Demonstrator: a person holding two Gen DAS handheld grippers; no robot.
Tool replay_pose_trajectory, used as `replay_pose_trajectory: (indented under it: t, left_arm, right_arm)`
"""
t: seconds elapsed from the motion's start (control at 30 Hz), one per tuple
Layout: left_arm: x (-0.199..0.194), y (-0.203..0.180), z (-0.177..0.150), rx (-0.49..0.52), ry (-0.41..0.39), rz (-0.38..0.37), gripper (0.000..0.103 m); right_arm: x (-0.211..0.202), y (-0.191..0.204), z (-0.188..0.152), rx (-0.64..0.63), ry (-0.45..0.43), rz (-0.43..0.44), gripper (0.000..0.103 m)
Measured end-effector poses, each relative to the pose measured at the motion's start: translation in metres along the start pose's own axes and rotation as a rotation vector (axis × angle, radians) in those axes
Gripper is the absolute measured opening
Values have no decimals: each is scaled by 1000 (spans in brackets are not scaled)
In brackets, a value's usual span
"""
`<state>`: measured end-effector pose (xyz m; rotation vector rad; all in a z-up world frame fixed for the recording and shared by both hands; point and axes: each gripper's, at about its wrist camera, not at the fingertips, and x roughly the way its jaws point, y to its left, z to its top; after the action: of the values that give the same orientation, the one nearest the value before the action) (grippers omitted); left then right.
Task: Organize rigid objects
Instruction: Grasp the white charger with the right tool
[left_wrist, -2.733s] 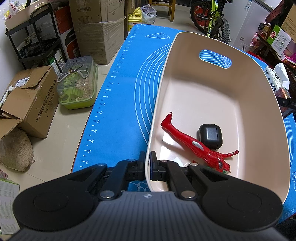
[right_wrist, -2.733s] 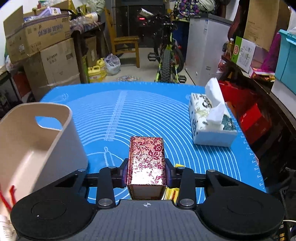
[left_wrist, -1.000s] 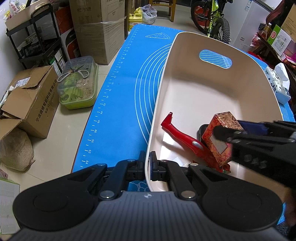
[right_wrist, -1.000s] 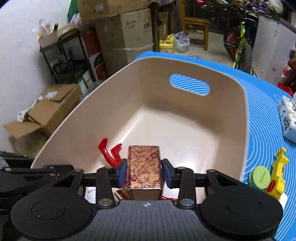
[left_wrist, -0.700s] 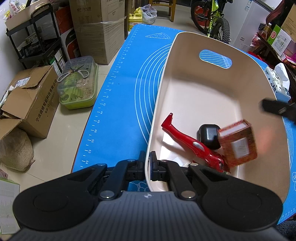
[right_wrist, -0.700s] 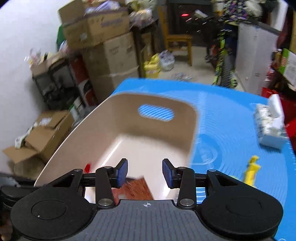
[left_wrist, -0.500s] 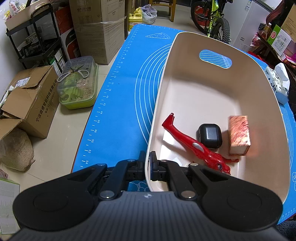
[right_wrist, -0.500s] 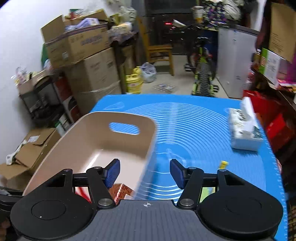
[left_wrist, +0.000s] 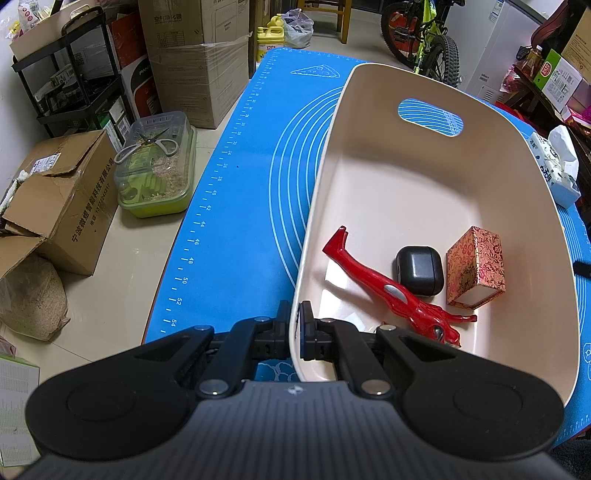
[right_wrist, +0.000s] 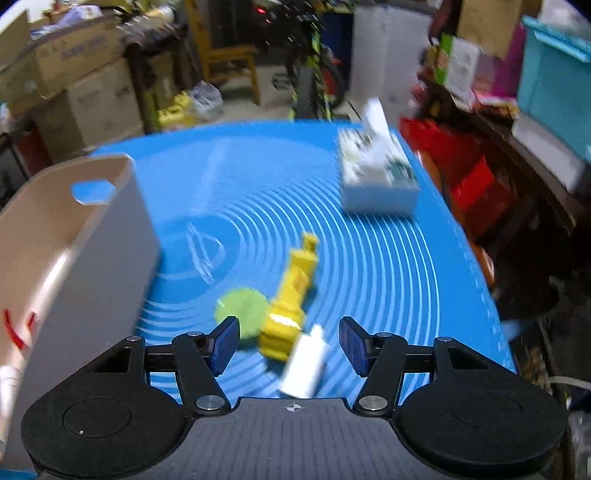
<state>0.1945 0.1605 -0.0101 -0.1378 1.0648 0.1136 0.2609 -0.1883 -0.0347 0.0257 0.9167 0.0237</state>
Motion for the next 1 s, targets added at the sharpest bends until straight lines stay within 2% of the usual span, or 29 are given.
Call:
replay_pose_trajectory:
  t: [0.4, 0.5, 0.53, 0.67, 1.0]
  left_arm:
    - [0, 0, 0, 0, 0, 0, 6]
    - [0, 0, 0, 0, 0, 0, 6]
    - [0, 0, 0, 0, 0, 0, 6]
    - [0, 0, 0, 0, 0, 0, 6]
    - [0, 0, 0, 0, 0, 0, 6]
  right_arm:
    - [35, -9, -24, 35, 72, -10, 65]
    - [41, -9, -26, 41, 78, -4, 53]
    - [40, -9, -27, 45, 68, 2, 46]
    - [39, -9, -28, 46, 63, 15, 32]
    - [16, -9, -28, 56, 24, -8, 32]
